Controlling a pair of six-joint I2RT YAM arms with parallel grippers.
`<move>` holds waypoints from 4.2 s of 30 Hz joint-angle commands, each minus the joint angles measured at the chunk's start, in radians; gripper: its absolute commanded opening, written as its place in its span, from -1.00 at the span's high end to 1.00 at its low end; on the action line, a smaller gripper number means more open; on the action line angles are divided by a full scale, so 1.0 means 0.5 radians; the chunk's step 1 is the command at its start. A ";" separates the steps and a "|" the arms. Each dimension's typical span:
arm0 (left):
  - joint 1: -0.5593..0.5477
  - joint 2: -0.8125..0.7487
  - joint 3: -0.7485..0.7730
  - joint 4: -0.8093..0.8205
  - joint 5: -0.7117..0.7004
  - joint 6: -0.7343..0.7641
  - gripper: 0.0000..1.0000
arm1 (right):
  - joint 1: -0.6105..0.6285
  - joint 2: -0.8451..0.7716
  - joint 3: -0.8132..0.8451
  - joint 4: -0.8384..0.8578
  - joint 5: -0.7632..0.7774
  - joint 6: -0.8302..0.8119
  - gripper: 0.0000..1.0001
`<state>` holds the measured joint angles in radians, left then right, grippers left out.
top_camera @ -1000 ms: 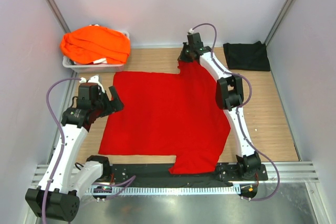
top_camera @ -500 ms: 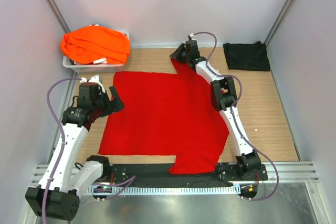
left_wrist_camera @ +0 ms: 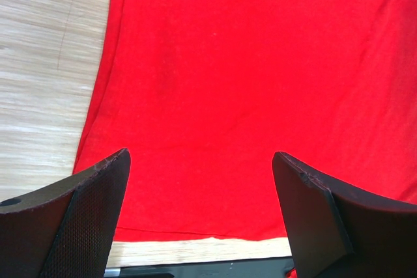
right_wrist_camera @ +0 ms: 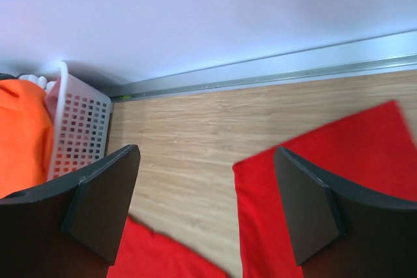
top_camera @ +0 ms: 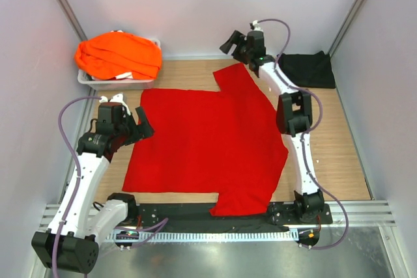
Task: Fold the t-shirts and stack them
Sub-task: Flatten the tshirt out, then fold the tshirt
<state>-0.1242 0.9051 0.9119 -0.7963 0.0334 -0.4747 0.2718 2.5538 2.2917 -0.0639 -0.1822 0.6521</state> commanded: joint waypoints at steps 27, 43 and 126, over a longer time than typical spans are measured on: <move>-0.098 1.291 0.305 0.460 -0.426 -0.456 -0.76 | 0.183 -1.083 -1.418 -1.151 1.085 -0.709 -0.74; -0.101 2.107 0.833 0.577 -0.616 -0.413 -0.71 | 0.082 -0.086 -0.464 -1.388 1.230 -0.770 -0.82; -2.847 2.062 0.867 0.740 -1.328 0.372 1.00 | 0.067 -3.491 -2.967 -1.394 0.570 -0.062 -0.86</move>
<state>-1.5551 1.9961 1.3060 -0.4435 -0.6189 -0.3298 0.3004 0.8242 0.8032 -0.7731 0.1085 0.6132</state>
